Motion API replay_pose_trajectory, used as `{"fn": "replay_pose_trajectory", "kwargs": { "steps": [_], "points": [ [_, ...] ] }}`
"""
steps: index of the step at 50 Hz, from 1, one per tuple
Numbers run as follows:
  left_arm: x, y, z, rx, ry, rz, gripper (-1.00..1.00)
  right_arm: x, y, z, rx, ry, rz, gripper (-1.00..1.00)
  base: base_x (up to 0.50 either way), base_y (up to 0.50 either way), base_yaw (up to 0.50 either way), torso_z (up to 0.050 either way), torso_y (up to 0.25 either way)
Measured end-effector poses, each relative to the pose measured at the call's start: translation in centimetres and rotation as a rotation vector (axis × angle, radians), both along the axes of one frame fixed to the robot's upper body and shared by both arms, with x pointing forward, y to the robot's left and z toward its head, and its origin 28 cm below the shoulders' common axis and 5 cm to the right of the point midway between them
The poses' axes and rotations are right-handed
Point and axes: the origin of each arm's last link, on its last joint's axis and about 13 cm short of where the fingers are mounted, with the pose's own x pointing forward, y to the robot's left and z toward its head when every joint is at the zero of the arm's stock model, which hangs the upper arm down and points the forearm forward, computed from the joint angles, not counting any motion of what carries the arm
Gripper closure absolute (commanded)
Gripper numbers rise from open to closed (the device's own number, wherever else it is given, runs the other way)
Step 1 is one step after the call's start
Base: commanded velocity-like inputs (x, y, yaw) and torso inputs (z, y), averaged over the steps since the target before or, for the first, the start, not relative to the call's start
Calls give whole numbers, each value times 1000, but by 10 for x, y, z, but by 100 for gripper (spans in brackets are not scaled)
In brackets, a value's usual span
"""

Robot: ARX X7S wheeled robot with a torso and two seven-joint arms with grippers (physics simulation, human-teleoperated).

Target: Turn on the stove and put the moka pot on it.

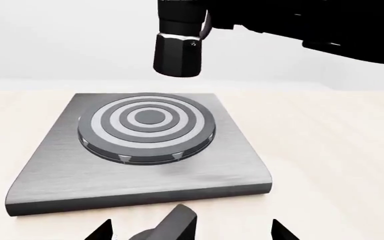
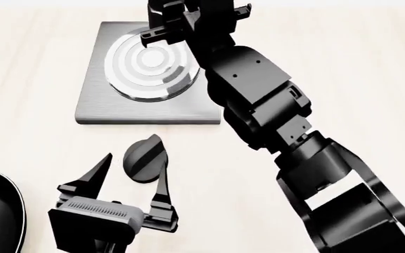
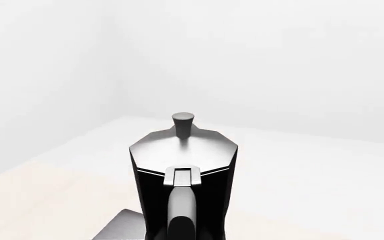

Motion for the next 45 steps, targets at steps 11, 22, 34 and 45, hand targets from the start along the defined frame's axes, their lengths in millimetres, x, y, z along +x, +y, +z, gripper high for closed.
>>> {"fn": "replay_pose_trajectory", "kwargs": {
  "steps": [11,22,34,45],
  "points": [
    [0,0,0,-1,-1,-1,-100,-4,14,-4,-22,3,51,100,0,0,0,0,1],
    [-1,1,1,-3,-3,1,-100,-6,21,-13,-45,17,78,100,0,0,0,0,1],
    [-1,2,2,-4,-4,4,-100,-5,22,-24,-59,38,78,100,0,0,0,1,2],
    [-1,2,2,-6,-4,6,-100,-4,21,-33,-69,55,75,100,0,0,0,0,1]
  ]
}}
